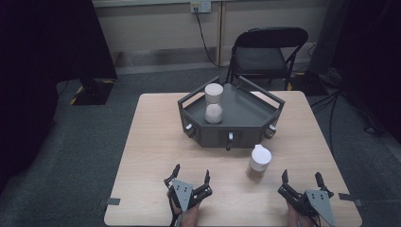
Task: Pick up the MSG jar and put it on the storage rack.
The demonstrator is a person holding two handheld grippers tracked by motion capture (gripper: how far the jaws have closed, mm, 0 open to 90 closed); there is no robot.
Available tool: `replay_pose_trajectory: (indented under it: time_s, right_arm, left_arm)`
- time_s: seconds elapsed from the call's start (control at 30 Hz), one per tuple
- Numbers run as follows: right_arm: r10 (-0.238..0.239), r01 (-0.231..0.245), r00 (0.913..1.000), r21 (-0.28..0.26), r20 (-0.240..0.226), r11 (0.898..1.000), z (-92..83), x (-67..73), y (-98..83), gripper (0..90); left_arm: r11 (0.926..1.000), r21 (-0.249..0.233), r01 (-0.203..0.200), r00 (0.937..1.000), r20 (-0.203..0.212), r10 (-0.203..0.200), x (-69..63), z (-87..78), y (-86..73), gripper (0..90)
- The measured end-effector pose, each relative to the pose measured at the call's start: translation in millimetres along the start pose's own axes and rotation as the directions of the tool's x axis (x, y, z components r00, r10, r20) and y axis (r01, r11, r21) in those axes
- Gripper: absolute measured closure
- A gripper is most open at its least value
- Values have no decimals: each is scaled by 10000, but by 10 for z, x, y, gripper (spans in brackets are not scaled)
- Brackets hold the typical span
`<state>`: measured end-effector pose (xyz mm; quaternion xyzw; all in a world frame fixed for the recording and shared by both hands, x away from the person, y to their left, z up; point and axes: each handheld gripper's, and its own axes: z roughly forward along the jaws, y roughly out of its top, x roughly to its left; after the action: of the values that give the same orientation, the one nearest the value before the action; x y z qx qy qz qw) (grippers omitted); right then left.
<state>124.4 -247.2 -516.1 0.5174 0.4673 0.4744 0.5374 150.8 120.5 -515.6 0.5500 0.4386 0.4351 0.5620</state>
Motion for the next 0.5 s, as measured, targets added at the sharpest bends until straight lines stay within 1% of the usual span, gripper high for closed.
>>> replay_pose_trajectory:
  time_s: [0.07, 0.1, 0.23, 0.5]
  right_arm:
    - [5, -5, 10000, -2, -7, 10000, -2, -1, -1, 0]
    - [1, -1, 10000, -3, -13, 10000, -2, -3, -1, 0]
    - [5, -5, 10000, -7, -38, 10000, -2, -7, -2, 0]
    - [6, -6, 10000, -6, -26, 10000, -3, -5, -2, 0]
  left_arm:
    - [9999, -100, -138, 9998, -120, 137, -30, -13, -18, 1]
    - [9999, -78, -115, 9997, -199, 113, -40, -13, -15, 0]
    - [9999, -81, -109, 9995, -293, 107, -55, -12, -15, 1]
    - [9999, -82, -113, 9996, -271, 110, -51, -12, -15, 2]
